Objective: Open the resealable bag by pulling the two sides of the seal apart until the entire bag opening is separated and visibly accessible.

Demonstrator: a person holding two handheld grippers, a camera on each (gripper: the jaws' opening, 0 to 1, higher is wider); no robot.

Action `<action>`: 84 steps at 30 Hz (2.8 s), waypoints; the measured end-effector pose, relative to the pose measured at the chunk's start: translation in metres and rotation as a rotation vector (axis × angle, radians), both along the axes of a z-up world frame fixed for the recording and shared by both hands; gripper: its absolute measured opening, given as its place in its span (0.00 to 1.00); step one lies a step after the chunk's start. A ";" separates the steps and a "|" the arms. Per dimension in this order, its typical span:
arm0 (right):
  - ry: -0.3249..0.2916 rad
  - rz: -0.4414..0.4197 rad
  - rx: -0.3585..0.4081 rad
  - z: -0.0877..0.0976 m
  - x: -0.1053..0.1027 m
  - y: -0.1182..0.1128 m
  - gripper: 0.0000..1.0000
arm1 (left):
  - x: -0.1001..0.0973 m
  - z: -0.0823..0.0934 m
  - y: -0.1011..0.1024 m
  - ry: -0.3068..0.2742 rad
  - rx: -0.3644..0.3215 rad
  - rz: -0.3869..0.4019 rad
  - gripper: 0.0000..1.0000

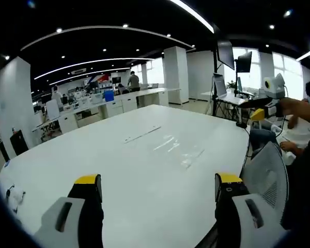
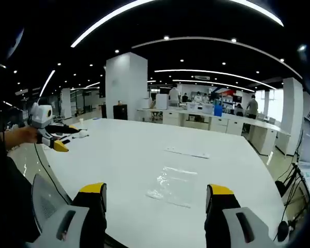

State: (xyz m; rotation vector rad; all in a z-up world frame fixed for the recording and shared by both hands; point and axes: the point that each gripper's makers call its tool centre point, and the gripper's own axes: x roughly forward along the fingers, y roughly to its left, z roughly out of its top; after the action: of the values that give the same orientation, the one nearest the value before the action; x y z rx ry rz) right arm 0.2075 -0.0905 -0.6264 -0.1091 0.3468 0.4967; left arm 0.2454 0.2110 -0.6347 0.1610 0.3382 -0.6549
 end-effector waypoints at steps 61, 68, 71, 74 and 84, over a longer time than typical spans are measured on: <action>0.026 -0.004 -0.013 -0.010 -0.003 -0.009 0.81 | -0.005 -0.016 -0.004 0.036 0.047 -0.053 0.99; 0.030 -0.001 -0.018 -0.011 -0.002 -0.009 0.80 | -0.005 -0.016 -0.004 0.037 0.049 -0.055 0.98; 0.036 0.002 -0.022 -0.013 -0.001 -0.008 0.80 | -0.004 -0.016 -0.004 0.040 0.051 -0.054 0.98; 0.039 0.008 -0.030 -0.015 -0.001 -0.007 0.79 | -0.004 -0.017 -0.003 0.040 0.052 -0.053 0.98; 0.046 0.046 -0.054 -0.024 0.007 -0.003 0.74 | -0.003 -0.017 0.000 0.043 0.050 -0.047 0.98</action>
State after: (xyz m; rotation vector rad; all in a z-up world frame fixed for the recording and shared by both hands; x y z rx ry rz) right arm 0.2145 -0.0936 -0.6501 -0.1588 0.4031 0.5364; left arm 0.2422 0.2107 -0.6520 0.2033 0.3929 -0.6969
